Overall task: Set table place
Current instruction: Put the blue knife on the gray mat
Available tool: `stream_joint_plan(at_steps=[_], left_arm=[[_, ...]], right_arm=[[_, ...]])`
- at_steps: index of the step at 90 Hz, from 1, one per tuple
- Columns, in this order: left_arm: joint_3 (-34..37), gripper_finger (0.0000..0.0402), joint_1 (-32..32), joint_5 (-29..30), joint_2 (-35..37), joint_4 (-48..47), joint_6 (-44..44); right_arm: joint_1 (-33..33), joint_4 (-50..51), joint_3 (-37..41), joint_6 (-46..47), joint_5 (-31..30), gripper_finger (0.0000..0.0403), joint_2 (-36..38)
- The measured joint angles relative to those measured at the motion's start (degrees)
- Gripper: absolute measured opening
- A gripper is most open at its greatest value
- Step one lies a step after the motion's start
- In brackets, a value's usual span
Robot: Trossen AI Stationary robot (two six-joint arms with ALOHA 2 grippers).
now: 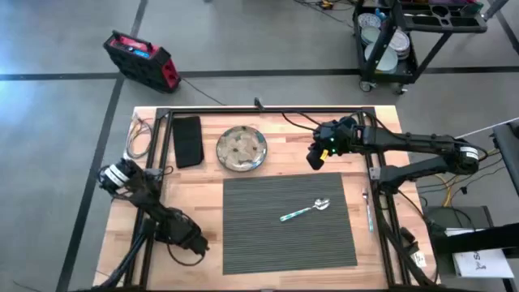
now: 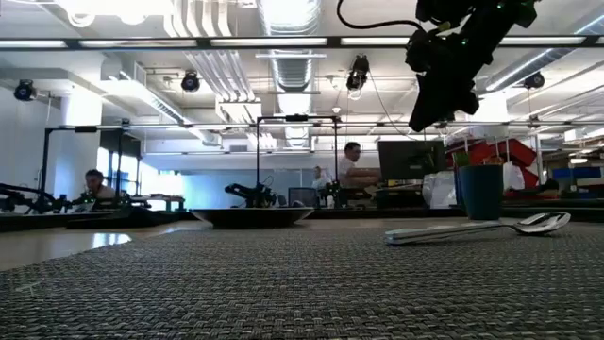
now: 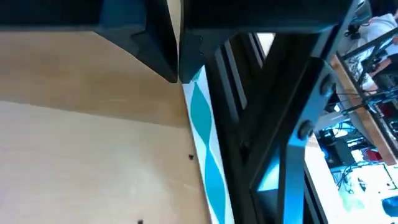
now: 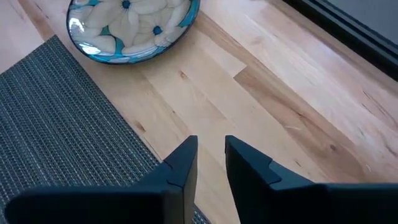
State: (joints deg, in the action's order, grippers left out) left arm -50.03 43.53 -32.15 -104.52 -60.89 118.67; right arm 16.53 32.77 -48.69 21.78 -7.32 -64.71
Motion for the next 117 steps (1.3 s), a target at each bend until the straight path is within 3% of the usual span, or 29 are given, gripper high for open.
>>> stream_joint_plan(at_steps=[12,22,33,46,70,97,117], left_arm=[[-0.59,0.0,0.0,0.49,0.06,2.07,1.57],[-3.61,0.0,0.06,4.4,0.41,3.11,0.42],[-8.36,0.0,-0.13,7.36,0.45,-8.48,0.49],[-9.19,0.0,0.51,5.52,0.61,-17.04,-2.91],[-5.11,0.0,2.02,0.33,0.34,-10.03,-7.12],[0.26,0.0,6.15,-7.17,0.67,0.9,0.48],[0.94,0.0,6.64,-7.75,0.61,1.97,0.7]], right_arm=[[0.0,-0.02,0.0,-0.71,0.01,0.0062,0.0],[0.0,-0.02,0.0,-0.92,-0.01,0.0053,0.0],[0.0,-0.19,0.0,-1.01,-0.15,0.0045,0.0],[0.0,-0.83,0.0,-1.01,-0.18,0.0038,0.02],[-0.02,-0.86,0.0,-0.83,-0.11,0.0042,0.02],[-0.02,-0.84,0.0,-0.81,0.02,0.0056,0.02],[-0.02,-0.94,0.0,-0.81,-0.01,0.0058,0.02]])
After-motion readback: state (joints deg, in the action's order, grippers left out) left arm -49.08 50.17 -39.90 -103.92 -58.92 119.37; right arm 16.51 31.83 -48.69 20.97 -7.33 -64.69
